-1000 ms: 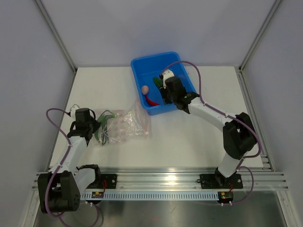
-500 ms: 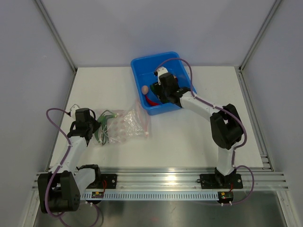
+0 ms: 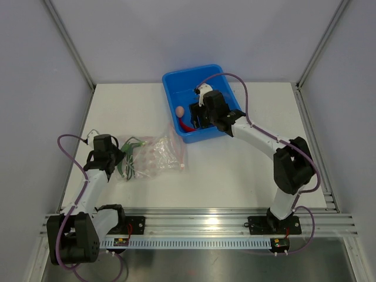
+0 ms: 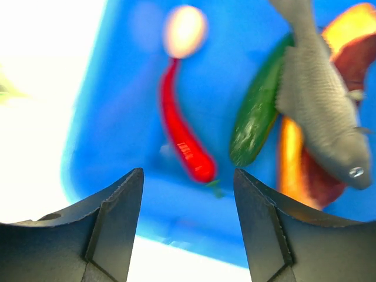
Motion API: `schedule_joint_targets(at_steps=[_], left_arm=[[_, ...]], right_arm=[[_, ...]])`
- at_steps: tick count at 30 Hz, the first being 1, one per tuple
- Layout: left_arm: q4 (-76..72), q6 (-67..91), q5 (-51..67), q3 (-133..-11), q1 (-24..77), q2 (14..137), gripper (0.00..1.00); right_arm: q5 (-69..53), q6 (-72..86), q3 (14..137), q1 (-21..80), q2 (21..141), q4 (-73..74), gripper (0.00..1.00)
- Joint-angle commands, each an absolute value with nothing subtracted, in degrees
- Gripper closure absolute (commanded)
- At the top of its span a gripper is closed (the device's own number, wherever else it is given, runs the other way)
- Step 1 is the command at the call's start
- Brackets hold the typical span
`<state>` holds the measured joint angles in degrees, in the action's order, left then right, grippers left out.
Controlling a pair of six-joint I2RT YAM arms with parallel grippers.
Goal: Open the zip-top bag and remove the fake food
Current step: Place the fake vegetable in the bin, then pick up the fake vegetable from the zipper food storage bag.
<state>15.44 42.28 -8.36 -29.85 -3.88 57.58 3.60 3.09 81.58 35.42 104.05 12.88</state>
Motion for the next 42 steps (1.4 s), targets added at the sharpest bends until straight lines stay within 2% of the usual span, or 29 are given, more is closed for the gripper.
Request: schedule_joint_targets(at_steps=[1, 4, 10, 15, 19, 42], left_arm=[[13.45, 41.57, -7.74, -30.06, -4.13, 57.39, 1.00], [13.27, 41.48, -7.65, -30.06, -4.13, 57.66, 1.00], [13.54, 41.48, -7.65, -30.23, -4.13, 57.57, 1.00], [13.71, 41.40, -8.00, -30.32, -4.13, 57.57, 1.00], [13.71, 41.40, -7.91, -30.32, -4.22, 57.66, 1.00], [13.71, 41.13, -7.65, -30.50, -4.13, 58.27, 1.00]], right_arm=[[-5.44, 9.57, 80.25, 36.21, 96.25, 11.16, 0.30], [-4.49, 9.76, 78.40, 39.53, 93.70, 12.91, 0.30], [5.78, 9.67, 75.94, 46.57, 92.02, 16.26, 0.33], [8.88, 10.19, 73.57, 48.51, 93.16, 14.50, 0.44], [12.20, 9.76, 73.48, 50.27, 94.83, 15.90, 0.46], [12.84, 7.65, 76.82, 56.16, 104.59, 12.22, 0.53]])
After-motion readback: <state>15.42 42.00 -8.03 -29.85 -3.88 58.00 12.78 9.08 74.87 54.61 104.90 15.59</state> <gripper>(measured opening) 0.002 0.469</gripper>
